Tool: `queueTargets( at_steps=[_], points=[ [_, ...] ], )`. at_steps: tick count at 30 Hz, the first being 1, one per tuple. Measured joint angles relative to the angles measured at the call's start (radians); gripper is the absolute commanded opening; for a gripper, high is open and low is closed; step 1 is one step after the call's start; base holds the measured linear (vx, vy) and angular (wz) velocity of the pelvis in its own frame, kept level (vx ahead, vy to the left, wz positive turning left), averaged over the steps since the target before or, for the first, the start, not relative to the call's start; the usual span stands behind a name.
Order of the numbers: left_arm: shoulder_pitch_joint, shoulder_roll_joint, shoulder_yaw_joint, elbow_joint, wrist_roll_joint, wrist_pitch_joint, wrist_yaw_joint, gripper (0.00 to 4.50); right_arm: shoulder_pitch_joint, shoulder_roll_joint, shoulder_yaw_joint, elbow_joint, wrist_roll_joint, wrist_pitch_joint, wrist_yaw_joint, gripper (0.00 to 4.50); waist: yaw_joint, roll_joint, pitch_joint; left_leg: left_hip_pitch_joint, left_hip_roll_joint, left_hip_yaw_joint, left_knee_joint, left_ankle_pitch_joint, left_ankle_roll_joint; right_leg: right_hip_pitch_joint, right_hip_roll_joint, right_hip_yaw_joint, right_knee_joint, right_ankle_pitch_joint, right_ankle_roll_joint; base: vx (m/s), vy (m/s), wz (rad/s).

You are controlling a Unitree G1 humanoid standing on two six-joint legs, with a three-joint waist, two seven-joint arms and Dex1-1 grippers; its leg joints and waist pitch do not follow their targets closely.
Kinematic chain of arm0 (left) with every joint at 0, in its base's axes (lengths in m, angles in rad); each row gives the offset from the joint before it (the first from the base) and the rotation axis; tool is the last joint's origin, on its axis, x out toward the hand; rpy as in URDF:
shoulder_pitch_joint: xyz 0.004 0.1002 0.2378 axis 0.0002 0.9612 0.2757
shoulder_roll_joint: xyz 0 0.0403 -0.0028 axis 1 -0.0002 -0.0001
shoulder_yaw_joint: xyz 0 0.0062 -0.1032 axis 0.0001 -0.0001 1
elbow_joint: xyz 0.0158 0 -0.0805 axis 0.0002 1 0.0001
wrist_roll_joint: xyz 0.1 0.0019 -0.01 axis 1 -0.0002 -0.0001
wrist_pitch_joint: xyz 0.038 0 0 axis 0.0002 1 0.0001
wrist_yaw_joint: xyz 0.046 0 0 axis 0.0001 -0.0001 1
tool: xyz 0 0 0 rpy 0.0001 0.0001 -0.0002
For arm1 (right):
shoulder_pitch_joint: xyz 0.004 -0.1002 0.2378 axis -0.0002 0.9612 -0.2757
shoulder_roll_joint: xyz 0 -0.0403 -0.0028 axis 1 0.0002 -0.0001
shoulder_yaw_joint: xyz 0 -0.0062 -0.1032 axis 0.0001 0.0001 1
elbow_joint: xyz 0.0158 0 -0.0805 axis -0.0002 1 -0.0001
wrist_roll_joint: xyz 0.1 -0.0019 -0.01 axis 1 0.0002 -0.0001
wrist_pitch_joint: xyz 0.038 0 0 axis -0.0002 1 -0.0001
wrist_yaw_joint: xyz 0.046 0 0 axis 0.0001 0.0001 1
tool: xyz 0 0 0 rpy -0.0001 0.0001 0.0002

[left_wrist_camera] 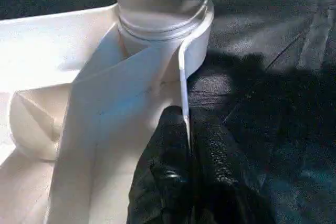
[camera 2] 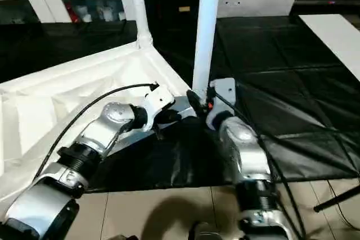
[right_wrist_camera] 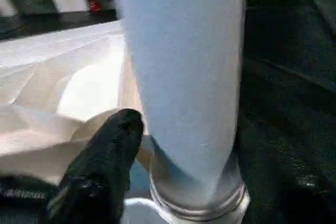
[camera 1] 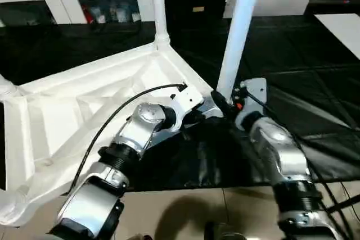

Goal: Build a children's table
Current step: Rotate leg to tighten

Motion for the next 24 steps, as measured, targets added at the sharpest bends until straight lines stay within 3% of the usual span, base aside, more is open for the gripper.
queueTargets(
  at_steps=[3,8,12,16,24],
  points=[
    [0.009,0.033,-0.011,-0.005,-0.005,-0.035,-0.053,0.00,0.029,-0.051,0.016,0.004,0.003,-0.030,0.080,3.54,0.007,0.000,0.000,0.000,0.001,0.000,0.000,0.000,0.000,-0.001,0.000,-0.001,0.001,0.000,0.000,0.000,0.000,0.00],
    [0.028,0.122,-0.030,-0.020,-0.018,-0.119,-0.206,0.00,0.064,-0.224,0.057,0.002,0.004,-0.100,0.323,3.54,0.024,0.002,0.001,0.001,0.001,0.000,0.005,0.000,0.000,-0.002,0.000,0.001,0.006,0.000,0.000,0.000,0.000,0.00],
    [0.033,0.173,-0.047,-0.020,-0.029,-0.179,-0.317,0.00,0.065,-0.285,0.069,-0.008,0.043,-0.125,0.481,3.54,0.034,0.002,0.001,0.001,0.001,0.000,0.006,0.000,-0.001,-0.001,-0.001,0.001,0.009,0.000,0.000,0.000,0.000,0.00],
    [0.038,0.198,-0.079,-0.033,-0.047,-0.224,-0.420,0.00,0.065,-0.323,0.101,-0.008,0.086,-0.146,0.629,3.54,0.062,0.002,0.001,0.002,0.001,0.001,0.006,0.000,-0.001,-0.002,-0.001,0.002,0.010,0.000,0.000,0.000,0.000,0.00],
    [0.046,0.257,-0.116,-0.058,-0.062,-0.298,-0.583,0.00,0.055,-0.374,0.160,0.003,0.145,-0.132,0.858,2.77,0.089,0.002,0.001,0.004,0.001,0.003,0.007,0.000,-0.001,-0.002,-0.001,0.004,0.011,0.000,0.000,0.000,0.000,0.00]
  ],
)
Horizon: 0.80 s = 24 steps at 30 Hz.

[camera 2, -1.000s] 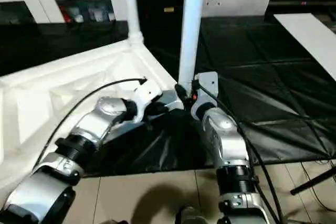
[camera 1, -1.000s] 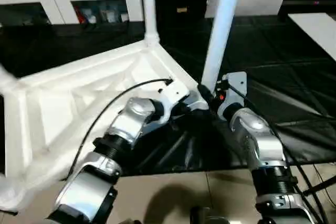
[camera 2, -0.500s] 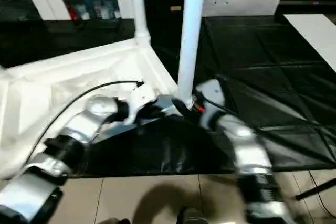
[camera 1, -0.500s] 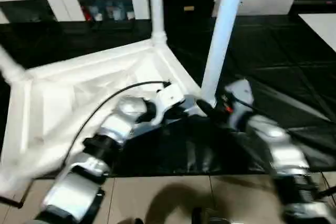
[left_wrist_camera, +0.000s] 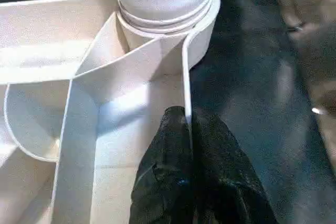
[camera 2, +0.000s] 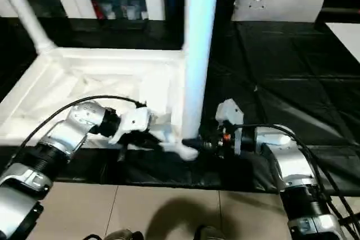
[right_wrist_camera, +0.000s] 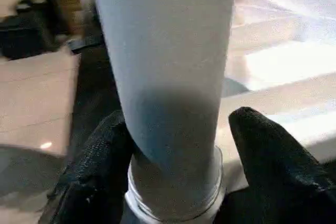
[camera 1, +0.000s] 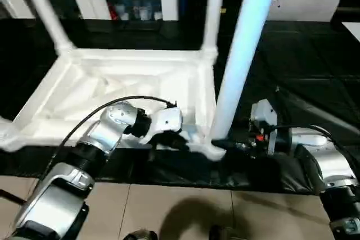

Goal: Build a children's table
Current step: Rotate leg to tighten

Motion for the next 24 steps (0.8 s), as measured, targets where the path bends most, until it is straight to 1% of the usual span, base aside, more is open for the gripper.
queueTargets(
  at_steps=[2,3,5,8,11,19,24],
  points=[
    [0.005,0.005,-0.004,-0.008,-0.004,-0.004,-0.018,0.00,-0.002,-0.005,0.015,0.000,0.005,0.007,0.034,2.65,0.003,0.000,0.000,0.000,0.000,0.000,0.000,0.000,0.000,0.000,0.000,0.001,0.001,0.000,0.000,0.000,0.000,0.00],
    [0.007,0.006,-0.004,-0.012,-0.005,-0.004,-0.022,0.00,-0.003,-0.005,0.017,0.000,0.006,0.009,0.044,2.43,0.004,0.000,0.000,0.001,0.000,0.001,0.000,0.000,0.000,0.000,0.000,0.001,0.001,0.000,0.000,0.000,0.000,0.00],
    [0.008,0.011,-0.010,-0.016,-0.011,-0.004,-0.042,0.00,-0.011,-0.013,0.033,0.004,0.014,0.018,0.075,2.35,0.005,0.000,0.000,0.002,0.000,0.001,0.000,0.000,0.000,0.000,0.000,0.001,0.001,0.000,0.000,0.000,0.000,0.00],
    [0.008,0.013,-0.014,-0.018,-0.015,-0.005,-0.058,0.00,-0.019,-0.020,0.046,0.004,0.015,0.021,0.106,2.05,0.011,0.000,0.000,0.002,0.000,0.001,0.000,0.000,0.000,0.000,0.000,0.002,0.001,0.000,0.000,0.000,0.000,0.00],
    [0.008,0.013,-0.014,-0.018,-0.015,-0.005,-0.065,0.00,-0.020,-0.020,0.048,0.004,0.015,0.025,0.116,1.98,0.017,0.000,0.000,0.003,0.000,0.002,0.000,0.000,0.000,0.000,0.000,0.002,0.001,0.000,0.000,0.000,0.000,0.00],
    [0.008,0.013,-0.013,-0.018,-0.016,-0.002,-0.065,0.00,-0.023,-0.021,0.048,-0.002,0.025,0.064,0.115,1.95,0.018,-0.001,0.000,0.005,0.000,0.004,0.000,0.000,0.000,0.001,0.000,0.004,0.001,0.000,0.000,0.000,0.000,0.00],
    [0.008,0.006,0.009,-0.029,-0.016,0.081,-0.017,0.00,-0.012,0.022,0.023,-0.048,0.027,0.154,0.001,1.95,0.013,-0.001,0.000,0.010,0.000,0.006,0.000,-0.002,-0.005,0.002,0.001,0.007,0.003,-0.002,0.004,0.000,0.000,0.00]
  ],
)
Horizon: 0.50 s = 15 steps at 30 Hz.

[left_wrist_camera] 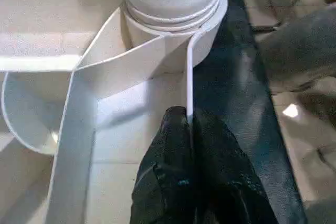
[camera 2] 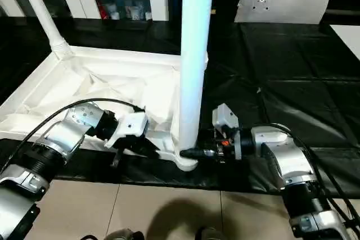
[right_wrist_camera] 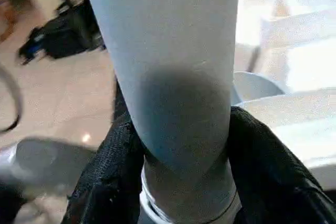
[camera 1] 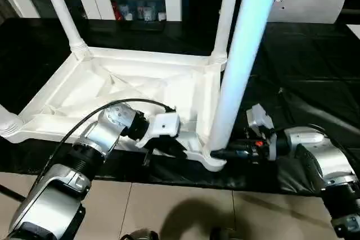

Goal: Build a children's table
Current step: Rotate leg to tighten

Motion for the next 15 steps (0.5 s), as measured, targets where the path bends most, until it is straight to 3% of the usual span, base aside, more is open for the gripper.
queueTargets(
  at_steps=[3,5,8,10,14,15],
  points=[
    [0.000,-0.007,0.024,0.001,0.012,0.057,0.063,0.00,0.012,0.057,-0.029,-0.025,-0.018,0.049,-0.133,1.95,-0.021,0.000,0.000,0.003,0.000,0.000,0.000,0.000,-0.002,0.002,0.000,0.001,0.000,-0.002,0.002,0.000,0.000,0.00],
    [-0.009,-0.029,0.055,0.016,0.032,0.110,0.145,0.00,0.012,0.139,-0.061,-0.028,-0.052,0.073,-0.293,1.95,-0.048,0.000,0.000,0.003,-0.001,0.000,0.000,0.001,-0.003,0.001,0.000,0.001,0.000,-0.002,0.003,0.000,0.000,0.00],
    [-0.018,-0.071,0.070,0.028,0.035,0.160,0.231,0.00,0.005,0.192,-0.092,-0.030,-0.078,0.095,-0.441,1.95,-0.083,-0.002,0.001,0.002,-0.002,-0.001,0.001,0.001,-0.005,0.001,0.000,0.001,-0.003,-0.002,0.003,0.000,0.000,0.00],
    [-0.040,-0.126,0.095,0.067,0.054,0.205,0.346,0.00,-0.038,0.290,-0.127,0.003,-0.130,0.120,-0.630,1.95,-0.111,-0.003,0.002,0.001,-0.003,-0.002,0.001,0.001,-0.005,-0.001,0.000,0.001,-0.004,-0.002,0.003,0.000,0.000,0.00],
    [-0.059,-0.198,0.121,0.088,0.063,0.257,0.488,0.00,-0.084,0.363,-0.154,0.035,-0.173,0.133,-0.830,1.95,-0.135,-0.003,0.002,-0.001,-0.004,-0.005,0.000,0.001,-0.005,-0.001,0.000,-0.001,-0.004,-0.002,0.003,0.000,0.000,0.00],
    [-0.061,-0.203,0.122,0.090,0.063,0.261,0.498,0.00,-0.089,0.368,-0.158,0.040,-0.176,0.131,-0.843,2.30,-0.136,-0.003,0.002,-0.002,-0.004,-0.005,0.000,0.001,-0.005,-0.001,0.000,-0.001,-0.004,-0.002,0.003,0.000,0.000,0.00]
  ],
)
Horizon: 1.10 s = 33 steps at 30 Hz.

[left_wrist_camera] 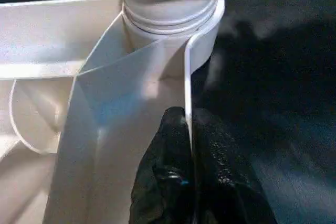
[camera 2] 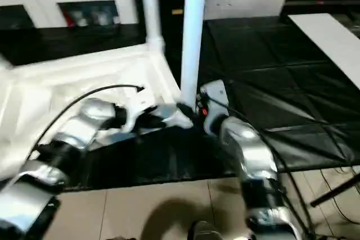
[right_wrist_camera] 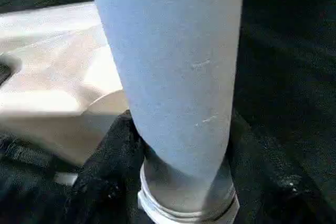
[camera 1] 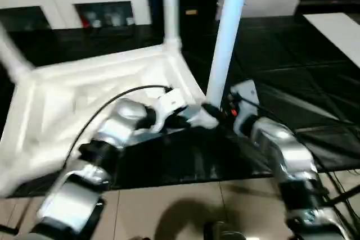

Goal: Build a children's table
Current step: Rotate leg to tighten

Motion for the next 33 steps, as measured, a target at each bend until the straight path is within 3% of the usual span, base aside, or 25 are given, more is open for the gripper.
queueTargets(
  at_steps=[4,9,17,22,27,30,33],
  points=[
    [-0.011,-0.049,0.017,0.011,0.001,0.018,0.078,0.00,-0.012,0.051,-0.043,0.023,0.002,-0.040,-0.092,2.76,0.002,0.001,0.000,-0.005,0.000,-0.003,-0.003,0.000,0.001,-0.001,0.000,-0.004,0.000,0.000,0.000,0.000,0.000,0.00],
    [-0.011,-0.049,0.015,0.010,0.001,0.009,0.067,0.00,-0.004,0.038,-0.043,0.014,0.007,-0.050,-0.063,3.12,0.006,0.002,-0.001,-0.012,0.001,-0.005,-0.002,0.001,0.007,-0.002,0.000,-0.008,0.000,0.003,-0.005,0.000,0.000,0.00],
    [0.021,0.029,-0.026,-0.011,-0.004,-0.107,-0.071,0.00,0.079,-0.097,0.009,-0.009,0.021,-0.128,0.143,3.76,0.031,0.003,-0.001,-0.011,0.002,-0.006,-0.001,0.001,0.007,-0.001,0.000,-0.009,0.002,0.004,-0.006,0.000,0.000,0.00],
    [0.058,0.132,-0.071,-0.060,-0.016,-0.211,-0.243,0.00,0.111,-0.224,0.055,-0.011,0.050,-0.215,0.392,3.76,0.061,0.003,-0.002,-0.011,0.003,-0.005,0.001,0.001,0.007,-0.001,0.000,-0.008,0.003,0.005,-0.008,0.000,0.000,0.00],
    [0.071,0.177,-0.094,-0.085,-0.033,-0.253,-0.364,0.00,0.112,-0.315,0.107,-0.010,0.109,-0.242,0.657,3.76,0.095,0.005,-0.003,-0.007,0.003,-0.004,0.004,0.002,0.007,0.000,-0.001,-0.007,0.005,0.005,-0.009,0.000,0.000,0.00],
    [0.077,0.199,-0.096,-0.090,-0.037,-0.274,-0.413,0.00,0.111,-0.341,0.117,-0.009,0.149,-0.231,0.769,3.39,0.112,0.004,-0.003,-0.006,0.004,-0.002,0.006,0.002,0.007,0.000,-0.001,-0.006,0.008,0.005,-0.009,0.000,0.000,0.00],
    [0.083,0.218,-0.104,-0.099,-0.048,-0.276,-0.459,0.00,0.091,-0.359,0.148,0.010,0.153,-0.233,0.841,3.13,0.117,0.004,-0.003,-0.002,0.004,0.000,0.007,0.001,0.007,-0.001,-0.001,-0.003,0.013,0.005,-0.008,0.000,0.000,0.00]
  ],
)
